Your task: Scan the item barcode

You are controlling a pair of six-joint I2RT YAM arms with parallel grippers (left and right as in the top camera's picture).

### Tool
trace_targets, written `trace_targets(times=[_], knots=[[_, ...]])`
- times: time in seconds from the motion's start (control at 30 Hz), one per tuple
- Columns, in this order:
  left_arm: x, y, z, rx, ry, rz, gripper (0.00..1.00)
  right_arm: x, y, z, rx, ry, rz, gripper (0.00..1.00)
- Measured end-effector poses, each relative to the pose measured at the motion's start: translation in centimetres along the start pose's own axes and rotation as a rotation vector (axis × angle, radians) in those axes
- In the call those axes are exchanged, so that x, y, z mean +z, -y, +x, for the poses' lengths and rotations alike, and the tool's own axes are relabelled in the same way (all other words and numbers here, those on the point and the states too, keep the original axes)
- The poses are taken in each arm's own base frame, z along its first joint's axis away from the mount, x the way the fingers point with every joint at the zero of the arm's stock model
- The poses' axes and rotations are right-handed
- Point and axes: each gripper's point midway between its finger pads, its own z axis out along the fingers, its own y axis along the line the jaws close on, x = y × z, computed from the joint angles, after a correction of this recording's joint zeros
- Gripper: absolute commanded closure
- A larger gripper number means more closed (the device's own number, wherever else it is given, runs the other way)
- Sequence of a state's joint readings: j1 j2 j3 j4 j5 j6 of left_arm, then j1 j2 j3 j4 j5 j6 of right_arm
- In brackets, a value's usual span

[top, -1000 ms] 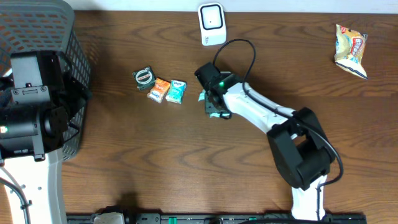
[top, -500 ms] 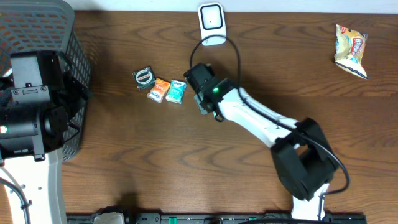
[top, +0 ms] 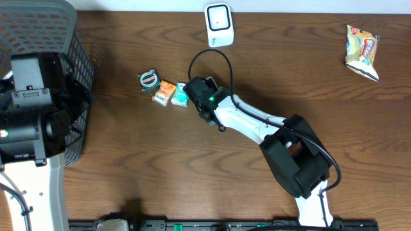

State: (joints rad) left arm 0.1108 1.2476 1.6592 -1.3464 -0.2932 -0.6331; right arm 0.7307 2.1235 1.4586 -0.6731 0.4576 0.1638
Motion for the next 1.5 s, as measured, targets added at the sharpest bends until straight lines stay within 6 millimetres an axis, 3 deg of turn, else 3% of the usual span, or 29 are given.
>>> trace_targets(times=[0.3, 0.57, 0.77, 0.9, 1.1, 1.2, 1.33, 1.5], knots=[[0.0, 0.0, 0.0, 0.000, 0.000, 0.000, 0.02, -0.7, 0.5, 1.1, 0.055, -0.089, -0.041, 0.92], [0.0, 0.0, 0.0, 0.000, 0.000, 0.000, 0.02, -1.8, 1.2, -1.3, 0.253, -0.137, -0.462, 0.93], [0.0, 0.0, 0.0, 0.000, 0.000, 0.000, 0.02, -2.3, 3.2, -0.5, 0.399, -0.197, -0.789, 0.91], [0.0, 0.0, 0.0, 0.000, 0.000, 0.000, 0.02, -2.2, 3.2, 1.7, 0.491, -0.260, -0.965, 0.91], [0.0, 0.0, 0.0, 0.000, 0.000, 0.000, 0.02, -2.0, 1.9, 6.0, 0.630, -0.331, -1.215, 0.82], [0.0, 0.0, 0.0, 0.000, 0.000, 0.000, 0.02, -1.7, 2.3, 7.4, 0.688, -0.349, -1.249, 0.73], [0.0, 0.0, 0.0, 0.000, 0.000, 0.000, 0.02, -0.1, 5.3, 8.7, 0.808, -0.365, -1.210, 0.56], [0.0, 0.0, 0.0, 0.000, 0.000, -0.001, 0.02, 0.5, 10.3, 10.2, 0.980, -0.430, -1.141, 0.45]])
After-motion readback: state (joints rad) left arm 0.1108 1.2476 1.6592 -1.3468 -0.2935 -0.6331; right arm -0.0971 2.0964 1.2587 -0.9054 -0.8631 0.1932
